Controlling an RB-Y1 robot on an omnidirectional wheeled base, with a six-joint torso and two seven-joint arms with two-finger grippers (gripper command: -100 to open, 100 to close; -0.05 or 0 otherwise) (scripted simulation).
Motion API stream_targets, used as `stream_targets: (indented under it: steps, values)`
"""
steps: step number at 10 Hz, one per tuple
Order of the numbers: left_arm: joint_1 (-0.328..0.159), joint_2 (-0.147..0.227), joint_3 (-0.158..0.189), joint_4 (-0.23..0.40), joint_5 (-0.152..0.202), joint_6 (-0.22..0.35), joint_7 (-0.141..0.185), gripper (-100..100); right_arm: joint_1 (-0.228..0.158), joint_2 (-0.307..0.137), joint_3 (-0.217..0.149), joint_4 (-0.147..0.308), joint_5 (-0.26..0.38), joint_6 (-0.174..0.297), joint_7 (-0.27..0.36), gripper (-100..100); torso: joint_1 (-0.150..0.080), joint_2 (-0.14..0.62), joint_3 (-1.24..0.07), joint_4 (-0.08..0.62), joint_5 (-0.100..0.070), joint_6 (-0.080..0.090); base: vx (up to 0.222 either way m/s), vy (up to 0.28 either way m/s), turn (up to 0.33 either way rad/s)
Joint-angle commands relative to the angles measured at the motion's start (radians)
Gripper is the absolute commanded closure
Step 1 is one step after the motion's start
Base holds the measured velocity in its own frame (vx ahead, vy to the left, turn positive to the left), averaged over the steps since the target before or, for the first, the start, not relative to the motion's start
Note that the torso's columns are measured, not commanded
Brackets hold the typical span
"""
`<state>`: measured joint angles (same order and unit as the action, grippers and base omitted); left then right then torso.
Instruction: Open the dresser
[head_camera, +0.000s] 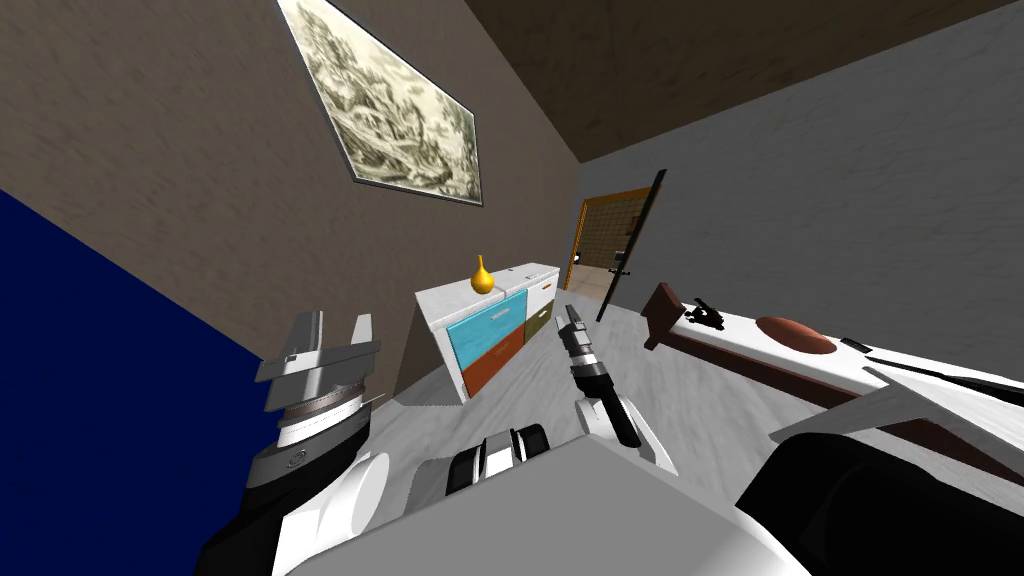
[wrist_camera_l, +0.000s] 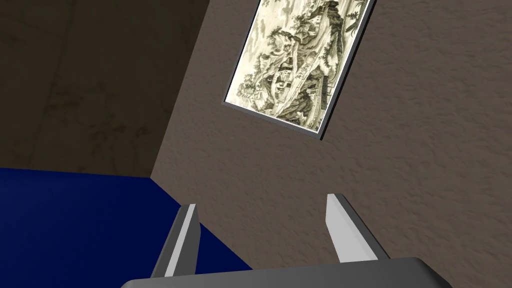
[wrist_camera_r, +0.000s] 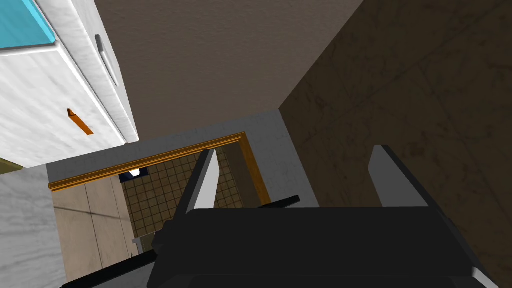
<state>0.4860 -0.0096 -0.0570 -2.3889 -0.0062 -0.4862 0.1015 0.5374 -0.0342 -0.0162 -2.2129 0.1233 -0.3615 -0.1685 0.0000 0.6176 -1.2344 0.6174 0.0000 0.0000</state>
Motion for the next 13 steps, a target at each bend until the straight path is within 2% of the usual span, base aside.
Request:
stream_targets:
  steps: [1, 3, 7, 8, 9, 11, 12, 13]
  values:
    - [0.0, 0.0, 0.0, 0.0, 0.0, 0.0, 0.0, 0, -0.007, -0.035, 0.011, 0.01, -0.023, 0.0, -0.025, -100, 0.0, 0.074, -0.148, 0.074, 0.0, 0.0, 0.021, -0.01, 0.029]
    - [0.0, 0.0, 0.0, 0.0, 0.0, 0.0, 0.0, 0, -0.018, -0.061, 0.027, 0.025, -0.059, -0.001, -0.064, -100, -0.001, 0.115, -0.237, 0.116, 0.0, 0.0, 0.034, -0.018, 0.038]
    - [0.0, 0.0, 0.0, 0.0, 0.0, 0.0, 0.0, 0, -0.05, -0.093, 0.079, 0.067, -0.169, -0.003, -0.179, -100, -0.001, 0.12, -0.242, 0.12, 0.0, 0.0, 0.059, -0.026, 0.05]
    - [0.0, 0.0, 0.0, 0.0, 0.0, 0.0, 0.0, 0, -0.06, -0.098, 0.095, 0.079, -0.2, -0.004, -0.207, -100, 0.0, 0.12, -0.242, 0.121, 0.0, 0.0, 0.072, -0.033, 0.055]
    - [0.0, 0.0, 0.0, 0.0, 0.0, 0.0, 0.0, 0, -0.06, -0.098, 0.095, 0.079, -0.203, -0.004, -0.222, -100, 0.0, 0.12, -0.242, 0.121, 0.0, 0.0, 0.047, -0.022, 0.02]
    - [0.0, 0.0, 0.0, 0.0, 0.0, 0.0, 0.0, 0, -0.081, -0.104, 0.13, 0.106, -0.271, -0.006, -0.286, -100, 0.001, 0.122, -0.241, 0.121, 0.0, 0.0, 0.049, -0.02, 0.053]
    - [0.0, 0.0, 0.0, 0.0, 0.0, 0.0, 0.0, 0, -0.081, -0.104, 0.13, 0.106, -0.277, -0.006, -0.303, -100, 0.0, 0.12, -0.242, 0.121, 0.0, 0.0, 0.046, -0.025, 0.03]
    - [0.0, 0.0, 0.0, 0.0, 0.0, 0.0, 0.0, 0, -0.092, -0.106, 0.148, 0.121, -0.316, -0.007, -0.338, -100, 0.0, 0.121, -0.242, 0.121, 0.0, 0.0, 0.05, -0.017, 0.044]
